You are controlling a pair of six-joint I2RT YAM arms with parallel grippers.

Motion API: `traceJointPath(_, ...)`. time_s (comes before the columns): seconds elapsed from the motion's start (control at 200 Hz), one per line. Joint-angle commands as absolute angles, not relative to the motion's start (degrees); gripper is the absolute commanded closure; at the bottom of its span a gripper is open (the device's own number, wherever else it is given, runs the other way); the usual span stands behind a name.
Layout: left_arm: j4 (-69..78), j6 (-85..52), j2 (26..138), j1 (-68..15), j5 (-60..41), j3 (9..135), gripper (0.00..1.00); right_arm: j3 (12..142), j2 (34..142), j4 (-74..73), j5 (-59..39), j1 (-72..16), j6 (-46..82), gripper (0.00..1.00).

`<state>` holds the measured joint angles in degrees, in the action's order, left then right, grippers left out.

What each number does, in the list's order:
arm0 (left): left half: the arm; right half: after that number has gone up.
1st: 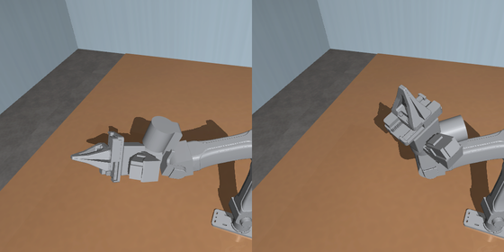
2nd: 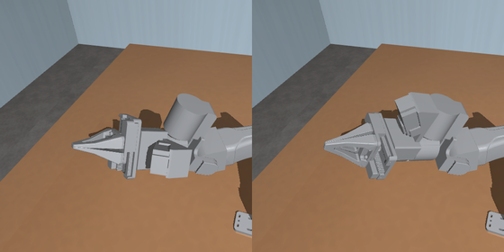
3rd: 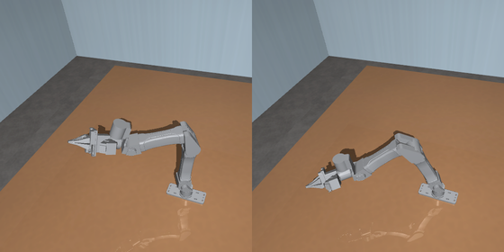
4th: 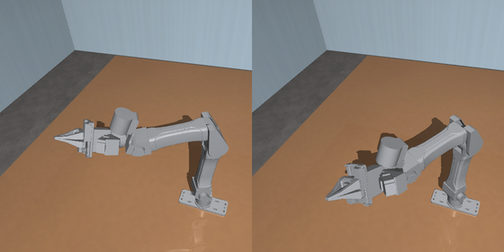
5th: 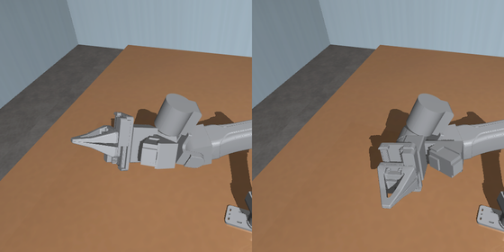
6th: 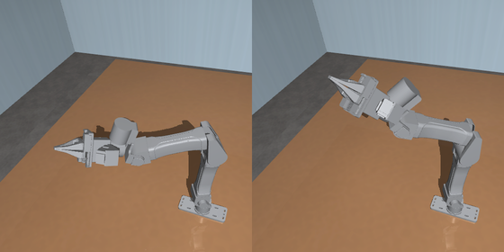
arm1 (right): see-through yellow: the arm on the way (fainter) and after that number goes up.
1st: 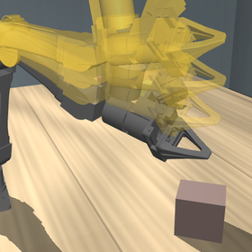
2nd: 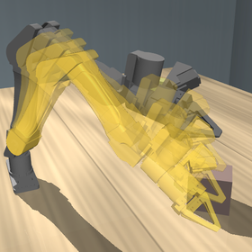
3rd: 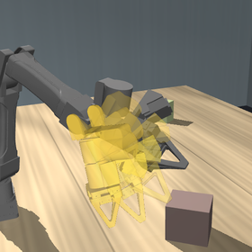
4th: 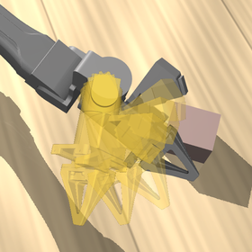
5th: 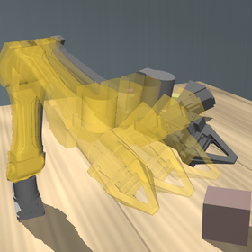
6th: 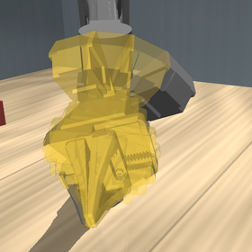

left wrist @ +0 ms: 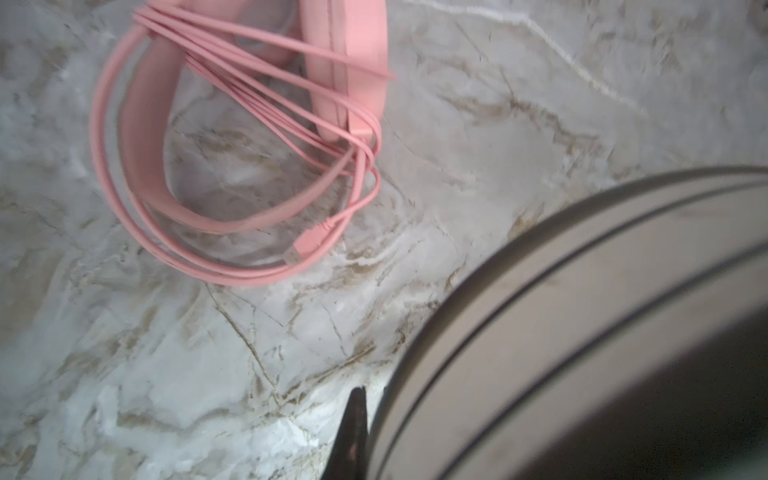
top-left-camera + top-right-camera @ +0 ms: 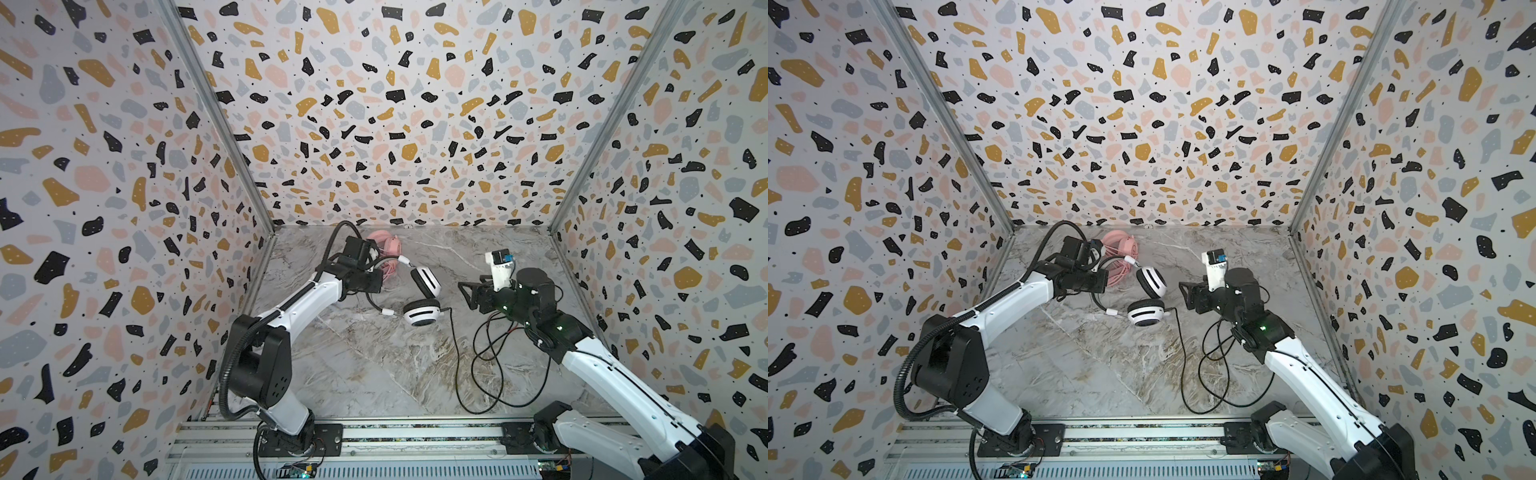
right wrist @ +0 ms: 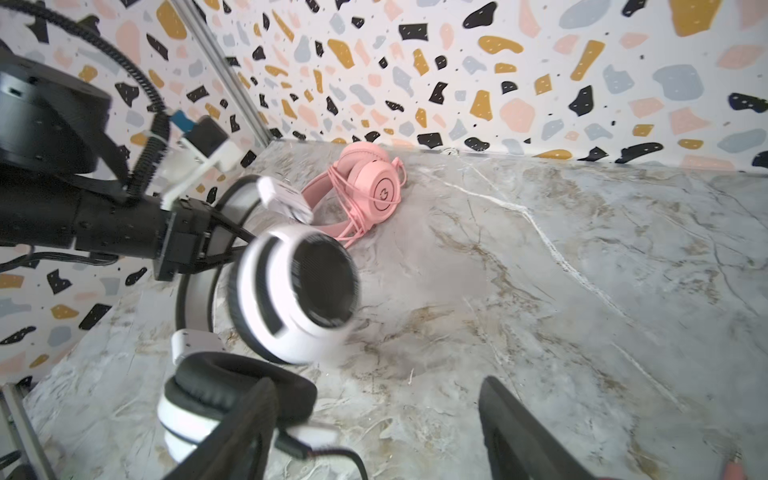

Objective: Wrap the headphones
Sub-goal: 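Lift the white headset with the left gripper while the right grasps the black cable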

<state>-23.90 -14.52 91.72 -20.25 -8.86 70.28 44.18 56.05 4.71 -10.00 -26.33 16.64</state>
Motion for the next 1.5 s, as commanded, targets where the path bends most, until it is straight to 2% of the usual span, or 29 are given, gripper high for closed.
traceJointPath(0.0, -16.0, -19.0, 87.9, -17.2, -16.9, 70.0, 1.00, 39.4, 57.2, 4.2, -16.2, -25.3, 16.3, 0.22)
traceJointPath(0.16, -14.9, -20.0, 86.8, -14.7, -18.4, 70.1, 1.00, 32.8, 57.5, -0.8, -22.4, -26.5, 17.1, 0.21)
traceJointPath(0.385, -13.8, -21.1, 85.8, -13.7, -20.2, 70.0, 1.00, 26.6, 63.5, -10.5, -23.7, -30.5, 19.5, 0.21)
traceJointPath(0.716, -12.7, -22.3, 85.1, -13.5, -22.7, 69.7, 1.00, 25.9, 78.4, -27.0, -23.3, -36.3, 23.6, 0.24)
traceJointPath(0.851, -9.5, -26.5, 84.6, -13.0, -26.0, 69.7, 1.00, 23.6, 80.5, -35.0, -21.9, -37.6, 26.8, 0.27)
traceJointPath(1.081, -6.7, -32.7, 83.8, -12.0, -27.2, 73.1, 1.00, 21.4, 82.8, -38.9, -18.9, -40.7, 26.7, 0.31)
traceJointPath(1.287, -4.7, -37.6, 84.9, -10.4, -26.6, 76.2, 1.00, 19.6, 82.0, -40.1, -15.7, -42.3, 29.0, 0.47)
traceJointPath(1.357, -3.8, -39.3, 85.3, -9.9, -26.4, 77.0, 1.00, 19.2, 81.2, -39.7, -15.4, -42.4, 29.5, 0.60)
traceJointPath(1.417, -3.7, -40.3, 85.6, -9.8, -25.4, 77.8, 1.00, 19.7, 80.6, -37.6, -14.2, -42.6, 29.9, 0.85)
traceJointPath(1.497, -4.1, -41.3, 85.8, -9.8, -24.2, 78.5, 1.00, 20.9, 79.9, -32.8, -10.7, -43.2, 29.4, 0.91)
